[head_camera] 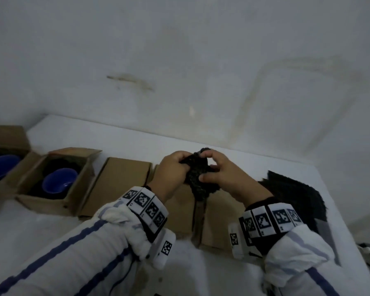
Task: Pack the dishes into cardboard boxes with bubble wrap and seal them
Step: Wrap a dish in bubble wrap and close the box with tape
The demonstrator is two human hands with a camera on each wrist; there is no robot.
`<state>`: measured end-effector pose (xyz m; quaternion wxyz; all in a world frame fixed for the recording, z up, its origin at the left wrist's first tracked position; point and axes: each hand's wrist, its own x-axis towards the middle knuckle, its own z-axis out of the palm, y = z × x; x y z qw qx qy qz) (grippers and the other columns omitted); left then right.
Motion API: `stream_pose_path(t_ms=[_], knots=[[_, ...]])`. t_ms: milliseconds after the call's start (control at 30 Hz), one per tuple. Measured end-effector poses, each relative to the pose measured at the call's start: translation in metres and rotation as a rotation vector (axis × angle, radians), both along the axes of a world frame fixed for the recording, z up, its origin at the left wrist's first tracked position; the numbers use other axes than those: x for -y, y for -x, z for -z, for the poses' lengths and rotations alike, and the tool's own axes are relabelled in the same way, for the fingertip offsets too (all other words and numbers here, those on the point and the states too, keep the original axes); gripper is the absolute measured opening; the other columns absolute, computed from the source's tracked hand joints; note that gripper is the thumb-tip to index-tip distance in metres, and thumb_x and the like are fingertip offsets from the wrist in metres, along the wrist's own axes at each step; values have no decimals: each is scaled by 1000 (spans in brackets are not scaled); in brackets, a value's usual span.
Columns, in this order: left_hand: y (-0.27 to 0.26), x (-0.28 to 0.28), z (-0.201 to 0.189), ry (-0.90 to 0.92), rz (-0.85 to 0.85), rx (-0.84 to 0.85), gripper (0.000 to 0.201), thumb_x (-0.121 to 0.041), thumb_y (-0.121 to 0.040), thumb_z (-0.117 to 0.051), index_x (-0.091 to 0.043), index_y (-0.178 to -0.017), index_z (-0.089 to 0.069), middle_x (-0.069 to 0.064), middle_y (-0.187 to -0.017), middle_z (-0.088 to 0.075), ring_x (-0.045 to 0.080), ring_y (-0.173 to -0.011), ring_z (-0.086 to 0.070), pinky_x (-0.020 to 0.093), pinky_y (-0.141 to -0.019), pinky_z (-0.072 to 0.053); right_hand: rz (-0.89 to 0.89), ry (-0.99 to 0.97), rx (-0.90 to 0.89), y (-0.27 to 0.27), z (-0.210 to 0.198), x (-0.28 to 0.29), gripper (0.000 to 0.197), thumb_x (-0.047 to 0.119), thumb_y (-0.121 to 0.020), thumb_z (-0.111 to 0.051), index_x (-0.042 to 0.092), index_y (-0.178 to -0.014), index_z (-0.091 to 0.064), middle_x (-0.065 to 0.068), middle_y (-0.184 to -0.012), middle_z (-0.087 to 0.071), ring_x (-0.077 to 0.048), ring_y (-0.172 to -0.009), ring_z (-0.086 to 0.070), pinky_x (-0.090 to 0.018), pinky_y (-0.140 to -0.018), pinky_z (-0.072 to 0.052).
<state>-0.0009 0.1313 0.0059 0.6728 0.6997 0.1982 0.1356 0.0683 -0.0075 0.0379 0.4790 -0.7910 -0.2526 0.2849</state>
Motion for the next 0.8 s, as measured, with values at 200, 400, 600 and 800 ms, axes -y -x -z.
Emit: stream_pose_path(t_ms=[200, 400, 600, 800], knots=[[56, -94, 0, 283, -138, -45, 12, 1, -87, -50, -7, -87, -59, 16, -89, -64, 30, -88, -62, 46, -86, -52, -166, 63, 182, 42, 4, -108, 40, 2, -79, -65, 32, -102, -53, -2, -111, -59, -24, -106, -58, -38, -90, -52], [108, -180, 2, 165, -86, -134, 12, -4, -93, -52, -9, -97, -62, 14, -92, -64, 27, -88, -63, 37, -82, -52, -127, 52, 235, 75, 16, -210, 28, 10, -79, -70, 24, -99, -55, -3, -104, -61, -24, -100, -60, -44, -87, -53], [146, -252, 15, -73, -218, -109, 2, -8, -86, -60, -9, -88, -60, 17, -92, -64, 24, -81, -65, 30, -74, -57, -369, 178, 257, 100, 24, -291, 35, 16, -79, -71, 17, -113, -61, -4, -110, -62, -21, -104, -57, -34, -91, -48], [159, -296, 32, -533, -182, -339, 29, 0, -79, -54, -20, -93, -67, -1, -100, -60, 16, -96, -58, 26, -85, -47, -374, 531, 674, 113, 38, -337, 18, 26, -81, -66, 15, -95, -60, -7, -98, -64, -23, -89, -58, -26, -67, -37]])
